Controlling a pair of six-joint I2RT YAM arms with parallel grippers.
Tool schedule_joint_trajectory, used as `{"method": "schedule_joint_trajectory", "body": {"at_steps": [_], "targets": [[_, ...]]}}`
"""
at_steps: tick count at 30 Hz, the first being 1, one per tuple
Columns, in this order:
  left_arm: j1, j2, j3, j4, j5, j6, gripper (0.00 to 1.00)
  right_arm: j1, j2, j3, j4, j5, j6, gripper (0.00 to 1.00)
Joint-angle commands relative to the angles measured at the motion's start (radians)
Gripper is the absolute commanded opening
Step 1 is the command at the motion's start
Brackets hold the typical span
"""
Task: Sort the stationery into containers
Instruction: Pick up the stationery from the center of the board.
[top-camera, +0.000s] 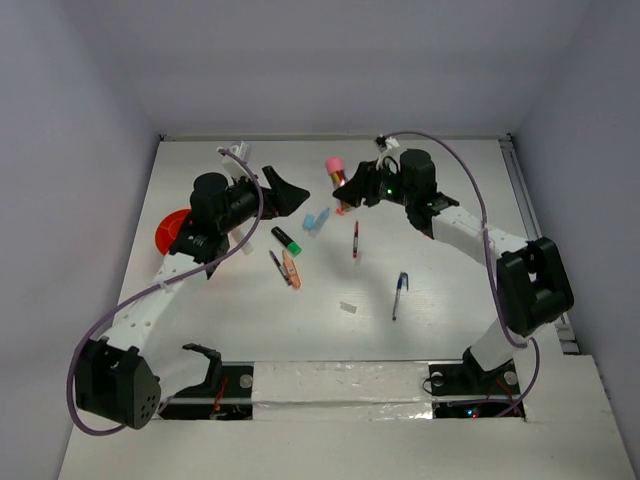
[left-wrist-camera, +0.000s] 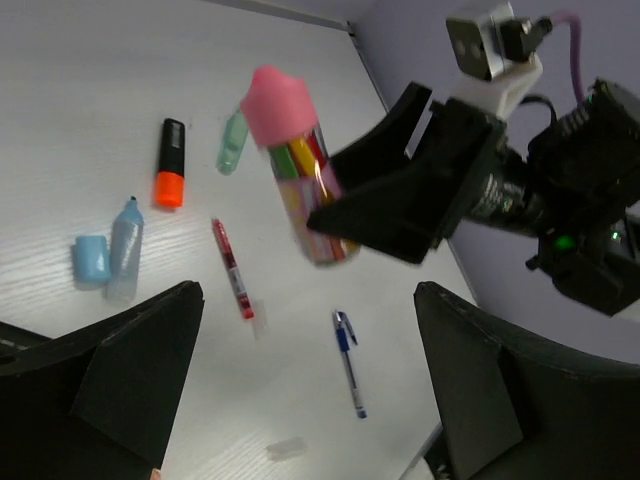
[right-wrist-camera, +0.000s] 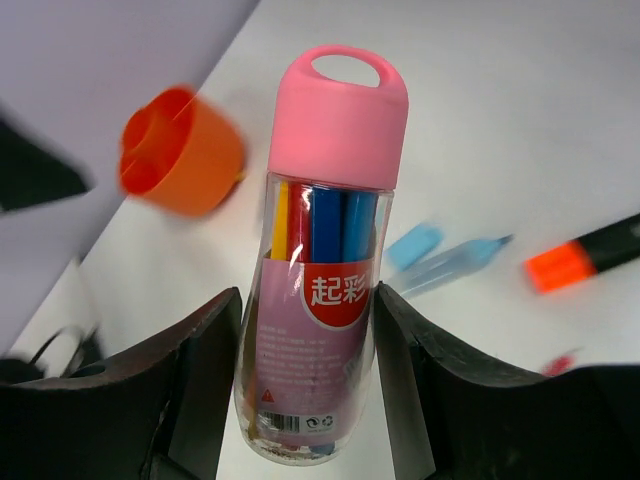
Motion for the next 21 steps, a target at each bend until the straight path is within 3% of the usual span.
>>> {"method": "schedule_joint_trajectory", "body": {"at_steps": [1,6,15,21], "targets": [[0.006,0.035,0.036,0.116,0.067,-0.119,0.85,0.036,-0.113,-0.074,0.189,-0.214,0.014,0.2],[0.006,0.089,0.025,0.159,0.094,-0.18,0.87,0.079,-0.203,-0.14,0.204,-0.267,-0.013,0.2],[0.006,0.158,0.001,0.271,0.139,-0.268,0.85,0.134,-0.202,-0.129,0.153,-0.263,-0.055,0.18],[-0.003,0.17,-0.001,0.301,0.156,-0.272,0.78,0.154,-0.173,-0.121,0.15,-0.263,-0.058,0.17]]}}
